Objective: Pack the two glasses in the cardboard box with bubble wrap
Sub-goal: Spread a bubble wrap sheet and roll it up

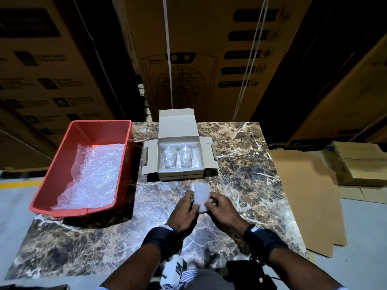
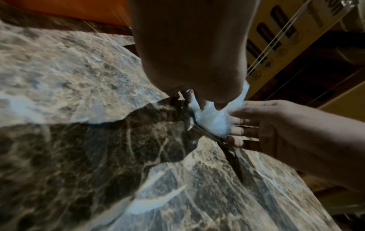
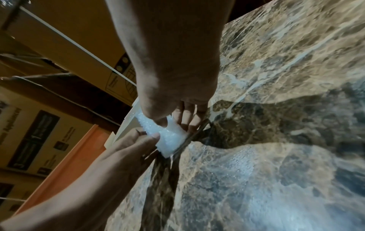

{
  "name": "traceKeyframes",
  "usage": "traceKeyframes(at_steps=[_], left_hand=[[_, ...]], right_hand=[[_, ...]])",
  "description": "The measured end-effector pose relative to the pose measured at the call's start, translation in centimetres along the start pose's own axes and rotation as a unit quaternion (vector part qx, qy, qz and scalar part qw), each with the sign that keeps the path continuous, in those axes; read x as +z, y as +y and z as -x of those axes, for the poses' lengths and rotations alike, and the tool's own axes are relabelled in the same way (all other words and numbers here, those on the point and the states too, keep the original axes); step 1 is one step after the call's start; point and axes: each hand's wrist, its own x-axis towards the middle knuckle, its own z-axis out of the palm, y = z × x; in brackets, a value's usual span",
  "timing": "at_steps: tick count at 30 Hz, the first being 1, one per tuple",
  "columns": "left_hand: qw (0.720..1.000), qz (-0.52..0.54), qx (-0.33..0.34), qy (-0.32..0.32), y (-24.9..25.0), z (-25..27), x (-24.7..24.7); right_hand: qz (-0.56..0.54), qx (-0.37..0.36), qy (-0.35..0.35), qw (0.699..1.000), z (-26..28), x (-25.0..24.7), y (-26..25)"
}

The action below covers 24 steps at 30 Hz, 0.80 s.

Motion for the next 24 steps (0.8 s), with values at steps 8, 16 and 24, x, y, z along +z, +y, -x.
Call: traceKeyframes(at_steps=[8, 16, 24], left_hand=[[0.995, -0.034, -0.077, 0.052, 1.3, -1.7, -0.9], [0.975, -0.22, -0.006, 0.032, 0.1, -2.4, -1.6], [0.938, -0.338, -0.066, -0.035, -0.1, -2.3, -2.4]], right_hand=[[0.011, 0.035, 0.047, 0.998, -2.8, 1.1, 2.2], [0.047, 0.105, 0.122, 0.986, -4.2, 1.9, 3.0], [0.239, 0.117, 0.113, 0.957, -4.0, 1.9, 1.3]])
